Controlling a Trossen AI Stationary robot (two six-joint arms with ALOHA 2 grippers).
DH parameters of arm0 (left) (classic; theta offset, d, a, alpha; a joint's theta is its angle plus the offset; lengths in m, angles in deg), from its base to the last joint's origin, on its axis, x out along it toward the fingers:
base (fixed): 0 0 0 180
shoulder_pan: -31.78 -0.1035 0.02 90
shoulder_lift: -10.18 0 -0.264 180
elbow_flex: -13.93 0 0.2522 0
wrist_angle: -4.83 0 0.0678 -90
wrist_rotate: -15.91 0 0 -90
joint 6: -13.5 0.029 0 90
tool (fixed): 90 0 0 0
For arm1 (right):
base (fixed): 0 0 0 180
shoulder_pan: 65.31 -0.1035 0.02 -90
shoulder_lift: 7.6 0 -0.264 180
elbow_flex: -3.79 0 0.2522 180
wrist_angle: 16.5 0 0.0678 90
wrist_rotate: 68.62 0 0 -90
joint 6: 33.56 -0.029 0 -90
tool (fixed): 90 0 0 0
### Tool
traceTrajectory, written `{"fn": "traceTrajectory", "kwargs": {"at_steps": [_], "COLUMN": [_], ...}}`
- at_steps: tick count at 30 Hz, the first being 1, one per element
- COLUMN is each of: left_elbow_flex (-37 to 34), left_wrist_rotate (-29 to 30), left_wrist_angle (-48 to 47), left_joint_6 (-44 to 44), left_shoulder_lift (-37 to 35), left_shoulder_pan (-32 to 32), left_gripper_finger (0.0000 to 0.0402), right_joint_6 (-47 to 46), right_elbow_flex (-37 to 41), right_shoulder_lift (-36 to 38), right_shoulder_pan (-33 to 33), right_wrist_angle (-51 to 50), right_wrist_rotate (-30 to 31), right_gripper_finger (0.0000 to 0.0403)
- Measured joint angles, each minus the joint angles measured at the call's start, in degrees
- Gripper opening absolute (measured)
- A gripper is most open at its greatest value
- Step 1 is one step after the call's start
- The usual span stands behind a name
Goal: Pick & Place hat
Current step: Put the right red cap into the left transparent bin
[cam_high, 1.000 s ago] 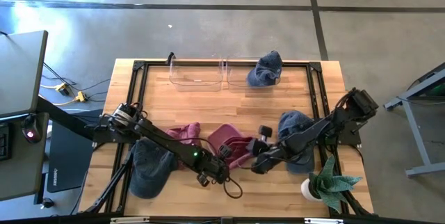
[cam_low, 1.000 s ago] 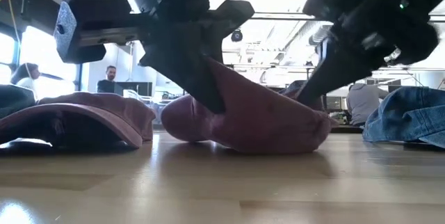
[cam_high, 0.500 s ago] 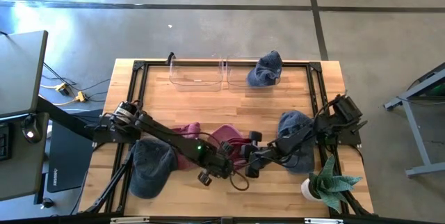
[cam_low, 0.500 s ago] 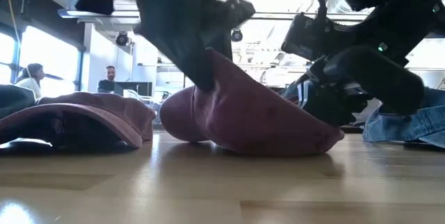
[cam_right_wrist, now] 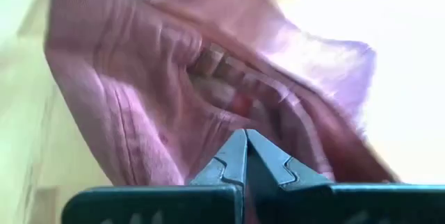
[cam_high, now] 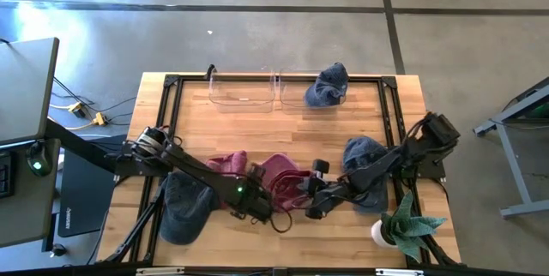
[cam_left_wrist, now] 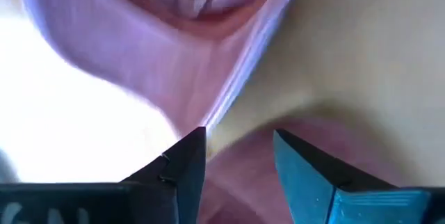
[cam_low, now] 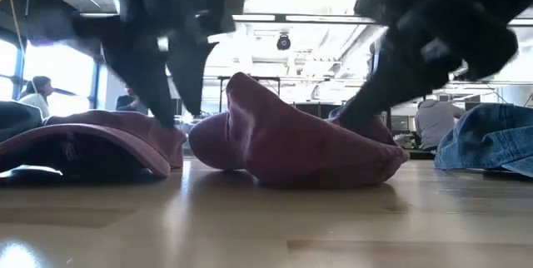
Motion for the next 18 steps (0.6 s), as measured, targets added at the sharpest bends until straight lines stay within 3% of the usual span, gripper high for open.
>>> {"fn": "traceTrajectory", "kwargs": {"at_steps": [4,10,14,18], "left_elbow_flex": [-8.5,-16.6,-19.2,-19.4], "left_wrist_rotate": [10.2,22.6,24.1,25.1], "left_wrist_angle": [9.6,28.0,47.1,49.3], "left_joint_6": [-2.0,2.0,11.2,13.5], "left_shoulder_lift": [-0.1,-0.1,-0.1,-0.1], "left_shoulder_pan": [0.0,-2.1,-5.5,-7.4], "left_gripper_finger": [0.0147,0.0128,0.0119,0.0117], "right_joint_6": [0.0,-0.5,1.6,2.7], "right_elbow_flex": [0.0,0.0,0.0,0.0], "right_shoulder_lift": [2.0,-0.3,-1.7,-0.5], "right_shoulder_pan": [-0.4,1.9,2.2,1.0], "right_wrist_angle": [0.3,1.1,6.2,5.4], "right_wrist_rotate": [2.1,-6.9,-14.6,-13.1], "right_gripper_finger": [0.0000,0.0000,0.0000,0.0000]}}
